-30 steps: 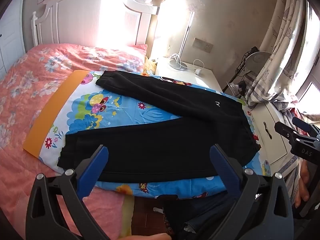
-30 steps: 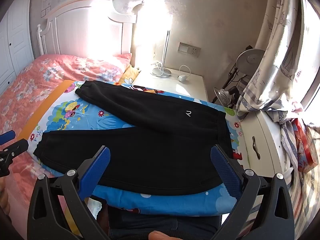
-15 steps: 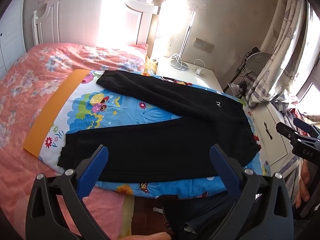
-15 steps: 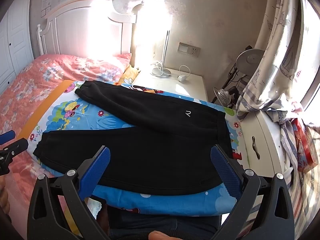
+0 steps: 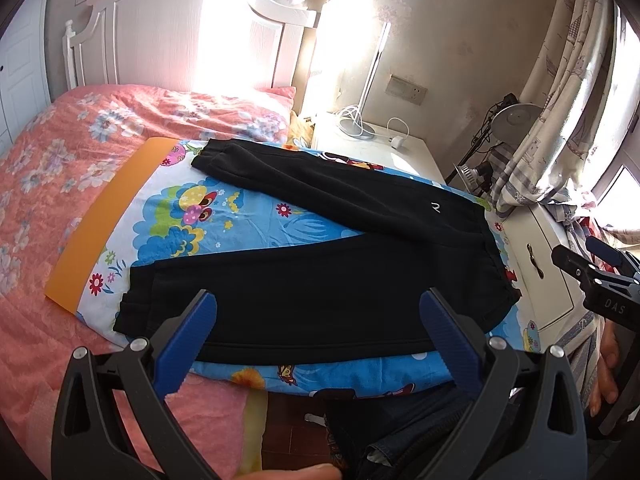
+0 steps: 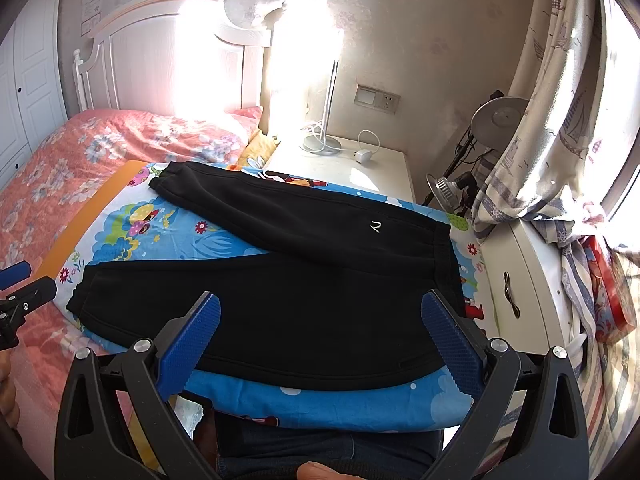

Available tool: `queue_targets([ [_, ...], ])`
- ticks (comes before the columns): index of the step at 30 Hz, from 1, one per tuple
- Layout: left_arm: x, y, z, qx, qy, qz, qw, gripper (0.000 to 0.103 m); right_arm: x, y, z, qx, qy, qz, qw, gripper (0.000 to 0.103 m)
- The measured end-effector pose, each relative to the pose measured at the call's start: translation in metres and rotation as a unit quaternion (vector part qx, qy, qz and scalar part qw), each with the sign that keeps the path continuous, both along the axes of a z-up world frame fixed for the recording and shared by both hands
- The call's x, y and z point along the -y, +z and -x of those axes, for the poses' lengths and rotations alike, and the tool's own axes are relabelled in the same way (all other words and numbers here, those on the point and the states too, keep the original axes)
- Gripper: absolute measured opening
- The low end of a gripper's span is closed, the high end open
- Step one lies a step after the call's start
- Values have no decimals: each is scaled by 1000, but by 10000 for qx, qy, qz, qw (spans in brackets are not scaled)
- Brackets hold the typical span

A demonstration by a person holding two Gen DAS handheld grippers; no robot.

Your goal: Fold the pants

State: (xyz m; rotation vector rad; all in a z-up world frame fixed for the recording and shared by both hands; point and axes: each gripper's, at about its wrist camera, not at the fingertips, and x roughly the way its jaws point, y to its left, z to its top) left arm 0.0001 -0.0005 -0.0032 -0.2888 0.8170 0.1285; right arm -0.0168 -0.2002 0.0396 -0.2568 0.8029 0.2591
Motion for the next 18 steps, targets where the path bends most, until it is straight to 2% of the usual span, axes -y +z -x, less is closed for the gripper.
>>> queue_targets([
  [18,0,-1,-1,-7,-4,26,10000,101,0,0,-1,-5,2,-1,10000,97],
])
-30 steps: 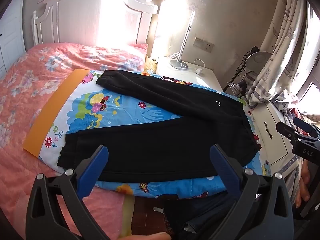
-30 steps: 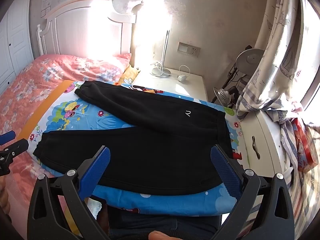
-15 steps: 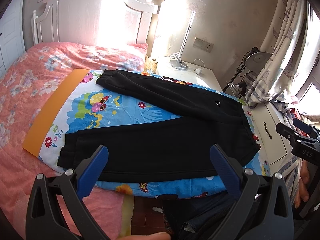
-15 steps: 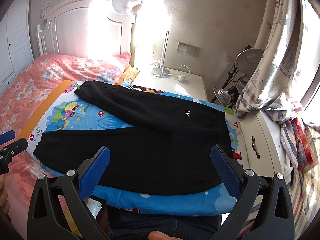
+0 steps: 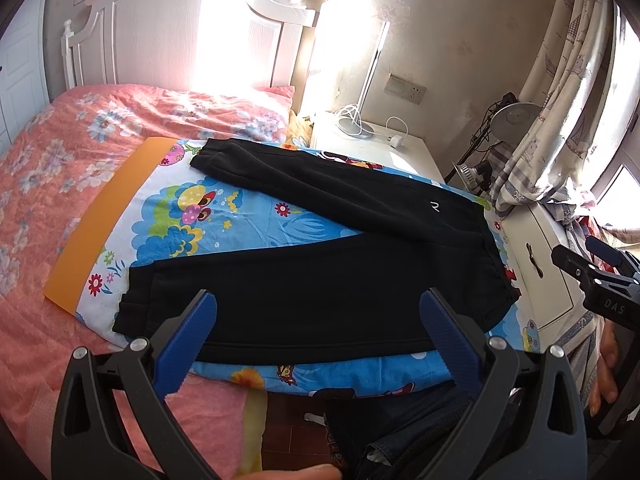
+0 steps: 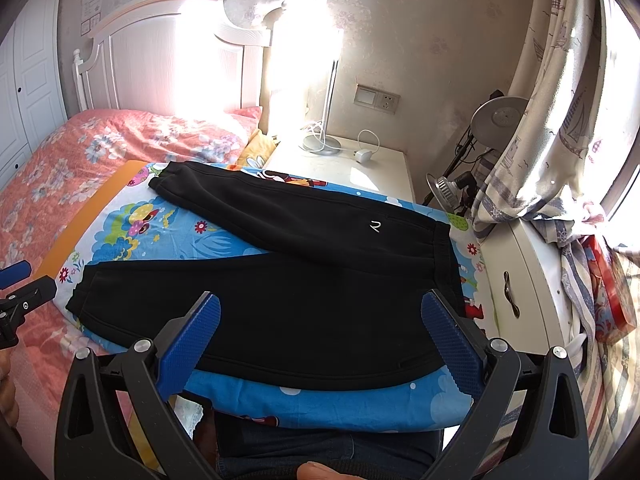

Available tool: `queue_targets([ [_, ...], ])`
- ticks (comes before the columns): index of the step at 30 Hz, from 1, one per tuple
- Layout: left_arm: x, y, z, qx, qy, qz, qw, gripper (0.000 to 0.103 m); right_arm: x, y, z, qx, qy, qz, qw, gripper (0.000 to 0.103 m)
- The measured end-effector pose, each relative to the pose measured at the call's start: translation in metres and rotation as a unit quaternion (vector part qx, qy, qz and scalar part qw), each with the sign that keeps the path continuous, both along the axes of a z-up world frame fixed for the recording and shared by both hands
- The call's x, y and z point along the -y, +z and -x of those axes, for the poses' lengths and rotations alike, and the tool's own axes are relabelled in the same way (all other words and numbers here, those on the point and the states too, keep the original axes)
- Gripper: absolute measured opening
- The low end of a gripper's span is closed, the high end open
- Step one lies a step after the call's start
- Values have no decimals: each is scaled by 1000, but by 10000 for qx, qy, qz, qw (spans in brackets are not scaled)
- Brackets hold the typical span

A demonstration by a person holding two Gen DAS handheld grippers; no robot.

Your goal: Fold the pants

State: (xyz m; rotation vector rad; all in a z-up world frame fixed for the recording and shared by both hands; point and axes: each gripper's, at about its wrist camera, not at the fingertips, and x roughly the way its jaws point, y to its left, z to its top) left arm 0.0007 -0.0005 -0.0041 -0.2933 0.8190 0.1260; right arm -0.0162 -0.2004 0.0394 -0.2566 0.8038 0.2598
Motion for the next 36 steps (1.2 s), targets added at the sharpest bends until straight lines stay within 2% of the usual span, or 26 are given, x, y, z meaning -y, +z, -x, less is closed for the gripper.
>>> queue_targets([
  [36,0,1,-1,1,-2,9,10000,101,2,3,0,0,-6,-4,10000,97],
])
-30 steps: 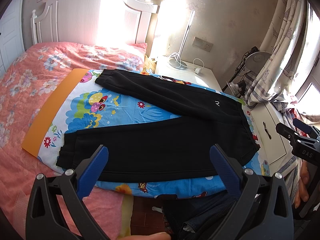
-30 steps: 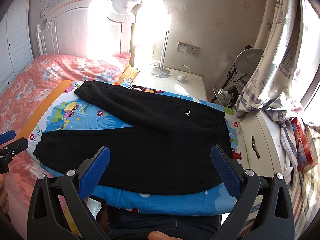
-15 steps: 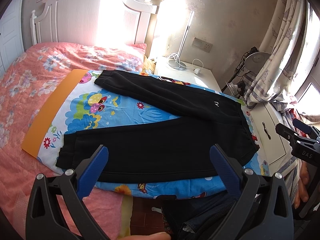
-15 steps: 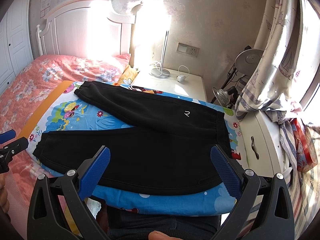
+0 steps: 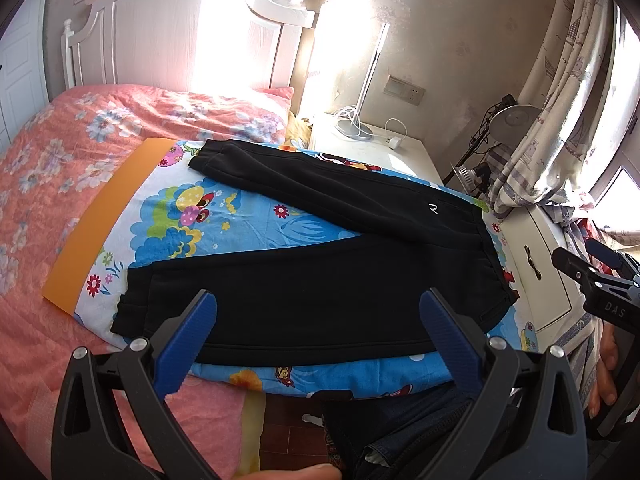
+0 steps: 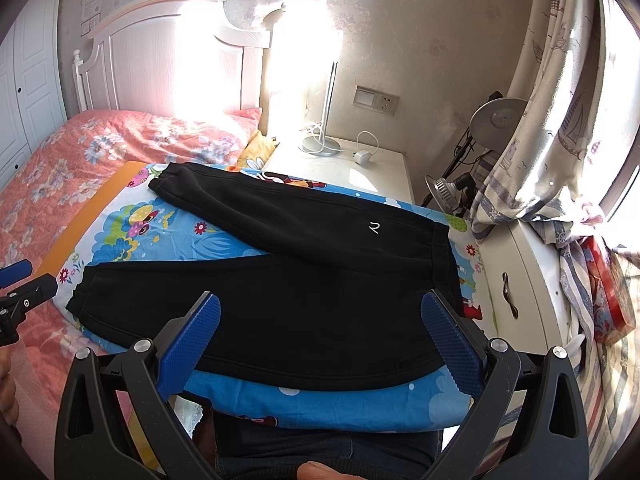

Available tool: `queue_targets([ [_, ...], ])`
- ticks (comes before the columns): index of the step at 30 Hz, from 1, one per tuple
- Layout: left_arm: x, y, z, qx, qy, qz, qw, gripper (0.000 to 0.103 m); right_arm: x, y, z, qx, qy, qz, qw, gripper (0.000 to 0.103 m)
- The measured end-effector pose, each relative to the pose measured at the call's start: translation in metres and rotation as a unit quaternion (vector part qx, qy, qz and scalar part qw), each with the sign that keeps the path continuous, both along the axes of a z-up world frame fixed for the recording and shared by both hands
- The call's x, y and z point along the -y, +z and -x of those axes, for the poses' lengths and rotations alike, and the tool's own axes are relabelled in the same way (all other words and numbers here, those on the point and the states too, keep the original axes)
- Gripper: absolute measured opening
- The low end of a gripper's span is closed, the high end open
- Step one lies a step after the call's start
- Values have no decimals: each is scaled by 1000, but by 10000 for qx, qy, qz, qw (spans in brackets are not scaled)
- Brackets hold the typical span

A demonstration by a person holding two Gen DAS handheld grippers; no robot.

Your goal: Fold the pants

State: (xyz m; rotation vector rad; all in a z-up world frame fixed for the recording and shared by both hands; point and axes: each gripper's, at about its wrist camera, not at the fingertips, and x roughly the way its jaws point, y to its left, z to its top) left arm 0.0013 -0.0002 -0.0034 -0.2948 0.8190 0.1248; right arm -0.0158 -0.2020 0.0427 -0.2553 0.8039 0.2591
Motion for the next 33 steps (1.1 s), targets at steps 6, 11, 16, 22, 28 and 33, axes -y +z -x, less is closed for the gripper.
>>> queue_targets([
  [6,0,0,0,-2,2,10,10000,101,3,-1,0,-8,0,4,10000,97],
  [11,0,-3,-1,51,-34,85,9999,101,6,-2,0,59,-32,-27,10000,97],
  [16,19,-29,-23,710,-2,-156,9974,101,28,-56,-32,-176,162,-492,9985,97],
  [22,61,-109,-130,8,-474,465,9978,101,106,-194,-134,-1837,-369,-489,9811,97],
  [28,120,-188,-217,-630,-983,1153,9864,101,196,-241,-284,-2294,-1000,-617,9662,97],
  [33,121,-206,-230,-674,-946,1433,9828,101,200,-245,-408,-1962,-237,345,9797,97],
])
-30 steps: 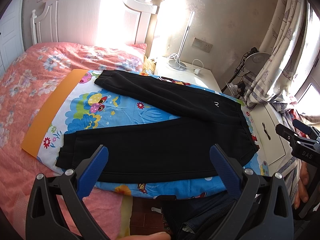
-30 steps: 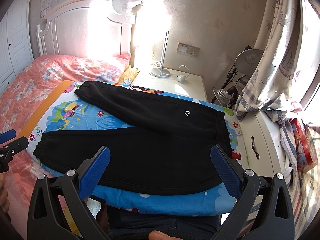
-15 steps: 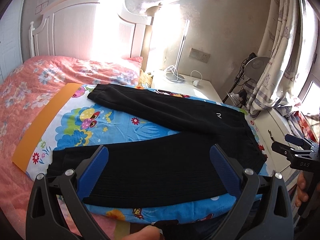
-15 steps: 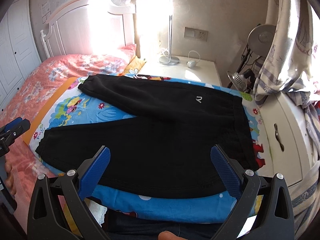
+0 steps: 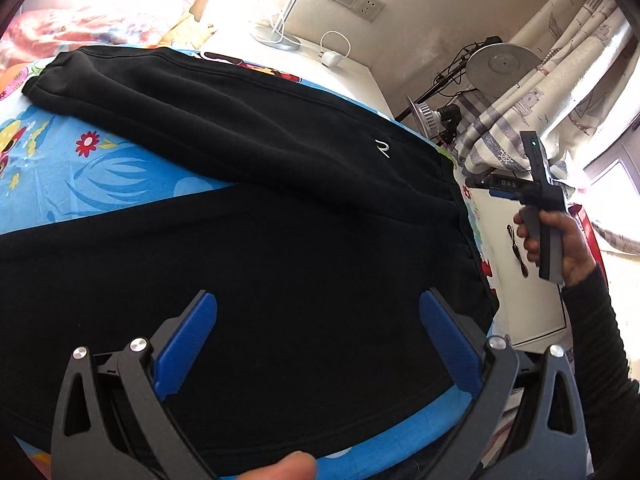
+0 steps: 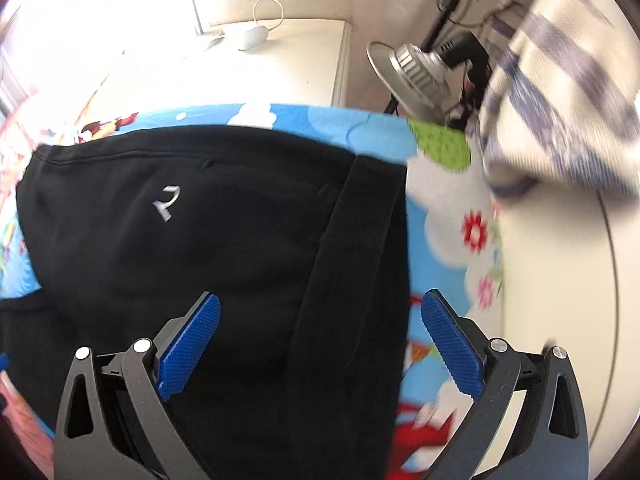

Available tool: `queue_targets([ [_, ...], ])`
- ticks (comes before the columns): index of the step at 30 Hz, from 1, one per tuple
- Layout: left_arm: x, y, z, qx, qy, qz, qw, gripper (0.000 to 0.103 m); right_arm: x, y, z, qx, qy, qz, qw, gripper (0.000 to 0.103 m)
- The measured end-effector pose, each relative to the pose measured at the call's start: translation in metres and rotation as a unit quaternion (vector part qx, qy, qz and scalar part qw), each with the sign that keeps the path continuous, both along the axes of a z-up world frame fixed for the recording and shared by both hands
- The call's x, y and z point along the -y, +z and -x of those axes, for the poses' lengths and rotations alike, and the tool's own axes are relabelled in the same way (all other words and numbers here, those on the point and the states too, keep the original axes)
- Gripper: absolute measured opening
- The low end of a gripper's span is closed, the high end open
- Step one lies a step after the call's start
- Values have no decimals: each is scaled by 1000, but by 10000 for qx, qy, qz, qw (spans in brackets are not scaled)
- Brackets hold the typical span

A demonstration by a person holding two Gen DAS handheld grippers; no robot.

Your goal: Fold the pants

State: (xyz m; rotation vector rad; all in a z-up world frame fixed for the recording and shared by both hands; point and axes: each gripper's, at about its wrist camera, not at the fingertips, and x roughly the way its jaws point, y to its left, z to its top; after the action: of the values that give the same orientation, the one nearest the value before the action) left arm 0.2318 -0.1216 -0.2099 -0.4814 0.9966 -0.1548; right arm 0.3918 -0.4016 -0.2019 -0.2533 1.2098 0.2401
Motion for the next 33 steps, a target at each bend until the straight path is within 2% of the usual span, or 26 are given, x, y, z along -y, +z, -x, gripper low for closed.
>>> queue_targets([
  [1,-5,1,2,-12,75,37,10000,101,-2,-5,-21,-50,161,152,9997,97],
  [4,-24,5,14,-33,431,111,9990,101,-7,-18,-71,-411,502,103,9978,97],
  [9,-57,7,42,-212,1184,171,9926,101,-28,-41,-116,-751,1006,46,9921,97],
  [11,-69,9,54,-250,1422,239,9892,101,-35,-54,-125,-979,1154,15,9885,91],
  [13,-78,10,58,-256,1577,282,9867,101,-41,-68,-131,-1238,1335,22,9833,67],
  [16,-85,13,55,-271,1654,270,9855,101,-45,-75,-134,-1398,1442,-238,9793,62],
  [17,-84,14,50,-271,1625,267,9860,101,-45,-72,-133,-1420,1488,-374,9779,48],
  [18,-84,14,45,-265,1580,289,9867,101,-46,-68,-130,-1335,1493,-350,9791,23],
  [19,-83,14,39,-269,1532,324,9873,101,-44,-62,-126,-1273,1500,-335,9799,11],
  [21,-81,13,24,-253,1411,404,9889,101,-44,-40,-109,-1011,1643,-521,9798,9],
  [23,-76,12,6,-236,1290,556,9898,101,-44,-10,-79,-551,1784,-569,9808,8],
  [26,-75,8,-29,-239,1217,1052,9867,101,-25,38,-35,171,1712,-1003,9800,8],
  [28,-81,6,-54,-263,1273,1506,9800,100,-19,61,12,538,1659,-1291,9762,8],
  [30,-83,5,-81,-313,1283,1983,9712,100,-19,68,58,755,1644,-1324,9745,8],
  [33,-83,-7,-119,-513,1219,2631,9557,90,-15,67,105,815,1442,-1574,9735,7],
])
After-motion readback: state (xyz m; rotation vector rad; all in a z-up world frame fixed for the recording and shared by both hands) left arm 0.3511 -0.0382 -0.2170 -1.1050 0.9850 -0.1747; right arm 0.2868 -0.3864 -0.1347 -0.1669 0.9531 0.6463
